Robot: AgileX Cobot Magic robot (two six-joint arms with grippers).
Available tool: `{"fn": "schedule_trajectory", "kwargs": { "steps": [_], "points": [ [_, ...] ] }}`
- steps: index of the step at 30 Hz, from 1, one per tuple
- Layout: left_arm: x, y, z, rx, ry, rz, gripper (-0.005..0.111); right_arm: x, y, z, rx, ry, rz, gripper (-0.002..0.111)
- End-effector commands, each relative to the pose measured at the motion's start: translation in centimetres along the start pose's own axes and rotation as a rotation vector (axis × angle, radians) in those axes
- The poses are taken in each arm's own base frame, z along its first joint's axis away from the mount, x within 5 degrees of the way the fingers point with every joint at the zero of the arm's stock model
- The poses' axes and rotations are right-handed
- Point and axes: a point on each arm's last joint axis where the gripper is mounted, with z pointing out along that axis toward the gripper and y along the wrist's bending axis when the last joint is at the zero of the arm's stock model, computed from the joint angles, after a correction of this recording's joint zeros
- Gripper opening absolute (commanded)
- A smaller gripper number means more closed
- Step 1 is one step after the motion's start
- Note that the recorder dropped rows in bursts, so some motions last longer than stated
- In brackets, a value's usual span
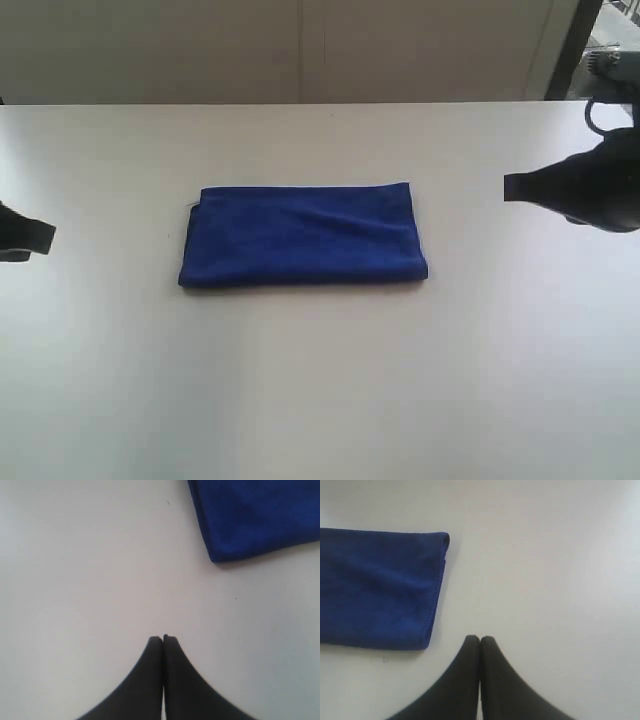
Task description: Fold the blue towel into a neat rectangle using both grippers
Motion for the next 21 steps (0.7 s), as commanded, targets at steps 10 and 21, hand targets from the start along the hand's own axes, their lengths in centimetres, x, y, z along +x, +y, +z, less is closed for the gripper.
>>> {"fn": "schedule_trajectory", "kwargs": {
  "steps": [10,21],
  "points": [
    [3.6,-0.6,-3.8,0.018,-0.095,0.001,0.000,3.4,-0.4,-6.7,0.018,-0.165,-0.093,0.000],
    [5.3,-1.0,-6.5,0.024,-0.171,0.018,0.000,6.0,-0.5,-13.5,0.020,-0.375,-0.140,0.000]
  ]
}}
